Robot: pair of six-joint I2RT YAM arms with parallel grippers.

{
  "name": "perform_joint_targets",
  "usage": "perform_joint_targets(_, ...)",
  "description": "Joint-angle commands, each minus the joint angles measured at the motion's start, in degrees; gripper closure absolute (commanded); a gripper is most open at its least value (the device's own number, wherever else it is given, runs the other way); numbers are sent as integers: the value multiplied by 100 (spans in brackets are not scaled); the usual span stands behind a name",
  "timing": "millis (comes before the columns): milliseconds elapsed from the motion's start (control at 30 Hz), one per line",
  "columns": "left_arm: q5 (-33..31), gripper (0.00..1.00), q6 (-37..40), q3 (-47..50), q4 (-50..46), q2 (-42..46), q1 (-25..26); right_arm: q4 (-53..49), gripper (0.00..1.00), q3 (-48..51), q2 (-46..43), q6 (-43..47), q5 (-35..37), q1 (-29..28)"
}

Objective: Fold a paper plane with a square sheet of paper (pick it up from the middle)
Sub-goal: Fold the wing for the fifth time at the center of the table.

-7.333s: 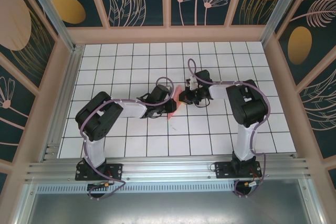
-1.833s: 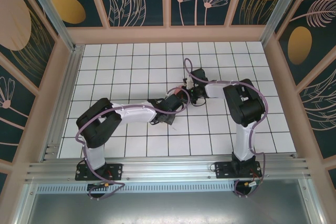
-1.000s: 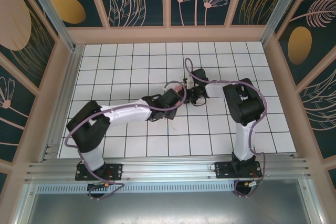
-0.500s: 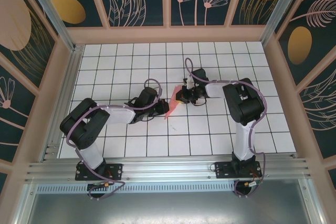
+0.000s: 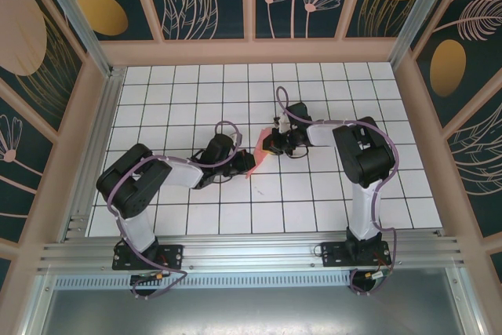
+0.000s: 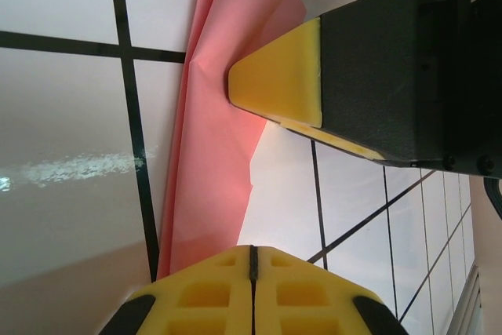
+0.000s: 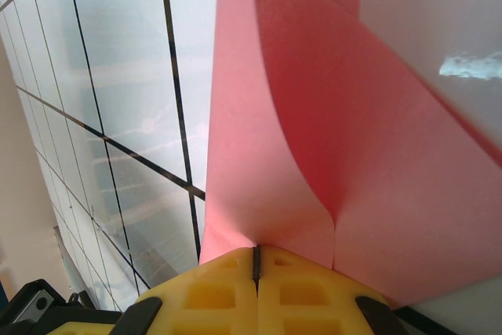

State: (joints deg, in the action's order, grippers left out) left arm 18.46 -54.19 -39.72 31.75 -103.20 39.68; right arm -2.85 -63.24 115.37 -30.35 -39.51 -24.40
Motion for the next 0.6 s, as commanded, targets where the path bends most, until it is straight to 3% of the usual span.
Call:
perform_joint_targets(0,201,94,-128,91,315,-116,-20,-346,98,103,364,73,443,-21)
perform_joint_targets(567,343,91,-224,78,418,-359,-13,-340,98,125,397,56,461,-30)
